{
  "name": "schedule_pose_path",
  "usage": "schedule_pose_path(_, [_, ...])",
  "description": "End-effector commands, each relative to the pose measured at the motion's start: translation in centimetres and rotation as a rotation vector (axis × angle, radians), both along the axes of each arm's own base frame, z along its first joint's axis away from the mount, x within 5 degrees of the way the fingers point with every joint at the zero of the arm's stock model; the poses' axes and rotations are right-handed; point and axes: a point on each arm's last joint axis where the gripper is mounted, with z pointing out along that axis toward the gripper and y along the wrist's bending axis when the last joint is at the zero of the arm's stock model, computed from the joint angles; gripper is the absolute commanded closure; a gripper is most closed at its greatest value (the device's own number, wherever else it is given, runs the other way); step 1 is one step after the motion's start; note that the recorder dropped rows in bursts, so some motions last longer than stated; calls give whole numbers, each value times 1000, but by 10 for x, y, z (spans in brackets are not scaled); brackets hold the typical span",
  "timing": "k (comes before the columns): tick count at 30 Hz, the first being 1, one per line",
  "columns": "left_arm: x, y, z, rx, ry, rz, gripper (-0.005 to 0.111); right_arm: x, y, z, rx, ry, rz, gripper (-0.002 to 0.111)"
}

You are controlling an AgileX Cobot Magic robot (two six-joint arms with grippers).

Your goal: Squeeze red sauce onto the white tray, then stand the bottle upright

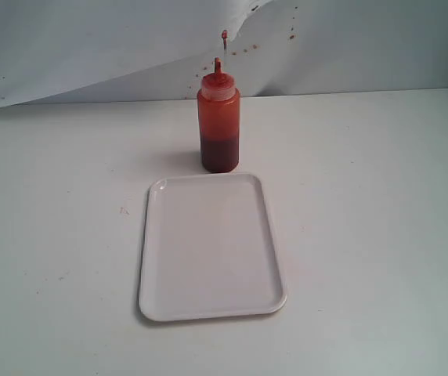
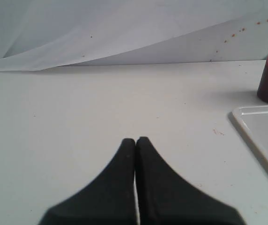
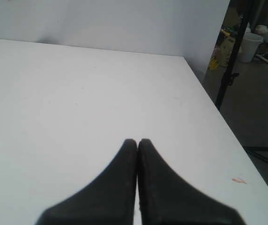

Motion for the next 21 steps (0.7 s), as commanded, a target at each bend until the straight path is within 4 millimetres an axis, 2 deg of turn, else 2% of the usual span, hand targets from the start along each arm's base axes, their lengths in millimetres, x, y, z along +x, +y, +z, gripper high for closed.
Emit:
schedule_pose_path(1, [0,0,-1,-1,-6,3,107,0,0,0,3,-12,-9,108])
schedule_pose_path(11, [0,0,-1,-1,-6,3,107,0,0,0,8,-12,-9,108])
schedule_pose_path(14, [1,1,2,64,-36,1,107,0,0,0,8,-12,-9,108])
schedule_pose_path(15, [1,0,6,17,-77,-1,107,0,0,0,8,-12,-9,108])
schedule_pose_path(16, [2,-2,11,-158,-141,0,107,0,0,0,8,-12,-9,108])
schedule_pose_path(17, [2,-3,16,-230,-191,3,107,0,0,0,8,-12,-9,108])
schedule_pose_path(21, [-3,5,49,-319,-575,47,107,0,0,0,8,-12,-9,108])
